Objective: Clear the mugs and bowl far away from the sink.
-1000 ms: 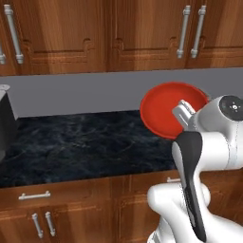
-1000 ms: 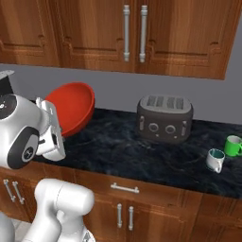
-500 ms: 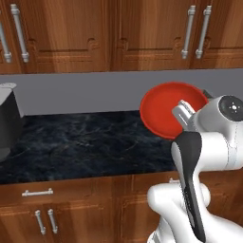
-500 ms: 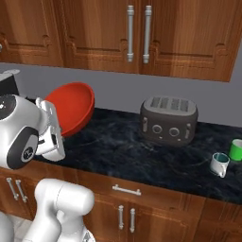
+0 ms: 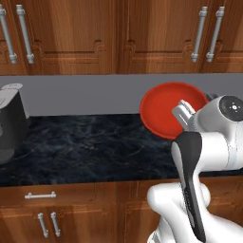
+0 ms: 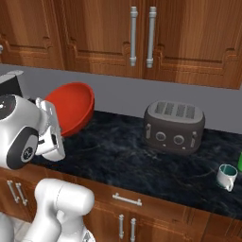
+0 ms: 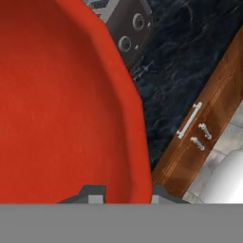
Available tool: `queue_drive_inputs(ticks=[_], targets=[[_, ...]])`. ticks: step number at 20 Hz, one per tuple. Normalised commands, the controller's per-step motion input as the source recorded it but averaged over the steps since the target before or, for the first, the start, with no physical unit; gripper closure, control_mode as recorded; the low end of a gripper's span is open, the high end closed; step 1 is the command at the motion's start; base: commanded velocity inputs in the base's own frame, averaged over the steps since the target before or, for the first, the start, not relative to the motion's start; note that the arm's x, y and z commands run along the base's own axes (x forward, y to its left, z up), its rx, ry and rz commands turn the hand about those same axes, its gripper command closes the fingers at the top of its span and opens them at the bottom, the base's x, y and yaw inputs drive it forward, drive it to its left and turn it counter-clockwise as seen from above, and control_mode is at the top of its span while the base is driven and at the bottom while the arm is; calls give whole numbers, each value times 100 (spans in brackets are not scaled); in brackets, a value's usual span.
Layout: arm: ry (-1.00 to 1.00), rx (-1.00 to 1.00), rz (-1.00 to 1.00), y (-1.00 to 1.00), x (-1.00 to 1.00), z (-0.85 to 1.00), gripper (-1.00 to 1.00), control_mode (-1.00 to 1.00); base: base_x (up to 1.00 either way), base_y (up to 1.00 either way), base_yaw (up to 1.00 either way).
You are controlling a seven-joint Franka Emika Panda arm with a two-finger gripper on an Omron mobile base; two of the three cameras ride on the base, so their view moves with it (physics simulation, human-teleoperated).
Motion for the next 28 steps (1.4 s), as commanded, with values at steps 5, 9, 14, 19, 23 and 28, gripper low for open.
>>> queue_drive_inputs(ticks=[5, 9, 14, 19, 23, 28], targets=[[0, 11, 3, 0, 27, -44, 100, -100, 0, 0, 0], [3, 13, 2, 0, 23, -56, 100, -100, 0, 0, 0], [3, 12, 1, 0, 26, -58, 100, -100, 0, 0, 0], [3, 3, 0, 0, 36, -60, 100, -100, 0, 0, 0], [4, 0, 0, 3, 52, -62, 100, -100, 0, 0, 0], [6, 0, 0, 8, 68, -58, 100, -100, 0, 0, 0]])
